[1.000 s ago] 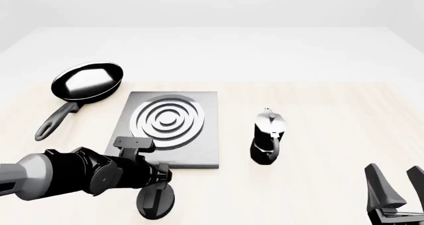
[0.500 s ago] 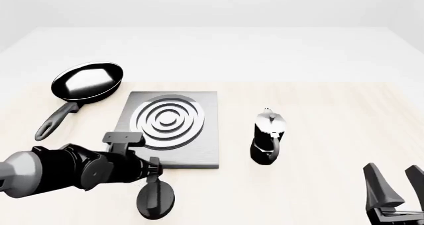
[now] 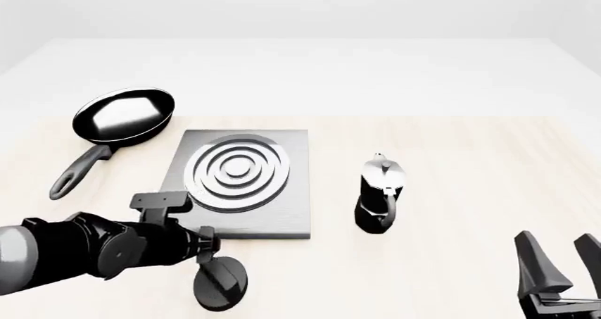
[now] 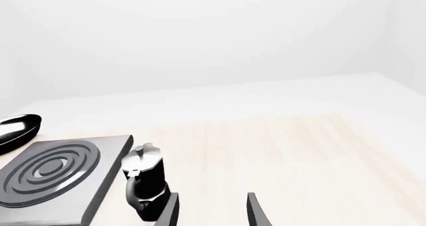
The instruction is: Turn on the stove and put the moka pot on it.
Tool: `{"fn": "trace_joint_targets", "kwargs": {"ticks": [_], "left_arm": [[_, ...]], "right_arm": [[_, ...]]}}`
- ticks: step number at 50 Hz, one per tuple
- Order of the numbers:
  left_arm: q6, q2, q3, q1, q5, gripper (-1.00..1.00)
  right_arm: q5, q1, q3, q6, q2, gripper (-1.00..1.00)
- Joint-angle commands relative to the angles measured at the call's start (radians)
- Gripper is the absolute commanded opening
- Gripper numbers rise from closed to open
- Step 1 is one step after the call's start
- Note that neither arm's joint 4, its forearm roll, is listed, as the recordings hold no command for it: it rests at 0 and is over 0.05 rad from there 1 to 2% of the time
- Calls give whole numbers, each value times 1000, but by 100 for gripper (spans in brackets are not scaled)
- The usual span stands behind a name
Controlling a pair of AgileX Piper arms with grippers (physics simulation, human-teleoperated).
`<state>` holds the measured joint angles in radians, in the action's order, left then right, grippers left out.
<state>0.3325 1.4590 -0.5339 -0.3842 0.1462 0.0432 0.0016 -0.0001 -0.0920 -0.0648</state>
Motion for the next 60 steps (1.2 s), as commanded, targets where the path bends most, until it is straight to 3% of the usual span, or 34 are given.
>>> {"fn": "trace_joint_targets", "kwargs": {"ticks": [1, 3, 4, 5, 7, 9, 10, 12, 19, 24, 25, 28, 30, 32, 34, 37, 42, 47, 49, 50, 51, 52, 56, 60], "left_arm": [[-77, -95, -3, 74, 17, 100], [-77, -103, -9, 91, 18, 100], [-153, -172, -20, 130, 14, 100], [-183, -202, -22, 142, 13, 100], [-169, -218, -28, 162, 10, 100], [-246, -323, -26, 192, -7, 100], [-205, -328, -29, 192, -3, 100], [-236, -389, -22, 208, -17, 100], [-220, -569, 3, 240, -44, 100], [-207, -742, 73, 264, -92, 100], [-190, -773, 93, 292, -106, 100], [-90, -814, 134, 269, -131, 100], [-121, -891, 177, 325, -162, 100], [-110, -958, 203, 334, -171, 100], [-157, -1074, 240, 359, -162, 100], [-166, -1246, 278, 356, -125, 100], [-92, -1265, 376, 384, -174, 100], [-148, -1383, 440, 407, -151, 100], [-124, -1375, 464, 408, -165, 100], [-161, -1405, 478, 426, -162, 100], [-158, -1399, 480, 428, -166, 100], [-109, -1344, 486, 441, -202, 100], [-112, -1308, 485, 445, -237, 100], [-136, -1394, 483, 434, -177, 100]], "right_arm": [[2, -5, 0, 10, 0, 100], [-1, -7, 0, 10, 4, 100], [-7, -12, -1, 8, 14, 100], [-11, -12, -2, 10, 20, 100], [-27, -9, -7, 13, 37, 100], [-40, -12, -18, 12, 41, 100], [-53, -16, -34, 21, 44, 100], [-74, -18, -57, 43, 35, 100], [-98, -6, -147, 73, -93, 100], [-160, 32, -234, 57, -128, 100], [-161, 32, -255, 73, -174, 100], [-190, 46, -291, 65, -174, 100], [-208, 55, -317, 67, -190, 100], [-216, 63, -328, 58, -206, 100], [-224, 65, -343, 45, -221, 100], [-227, 71, -357, 39, -252, 100], [-241, 89, -391, 36, -284, 100], [-251, 107, -419, 49, -323, 100], [-255, 111, -433, 50, -341, 100], [-253, 113, -438, 48, -358, 100], [-253, 116, -439, 45, -361, 100], [-253, 121, -443, 38, -375, 100], [-247, 150, -450, 40, -405, 100], [-233, 174, -454, 39, -439, 100]]}}
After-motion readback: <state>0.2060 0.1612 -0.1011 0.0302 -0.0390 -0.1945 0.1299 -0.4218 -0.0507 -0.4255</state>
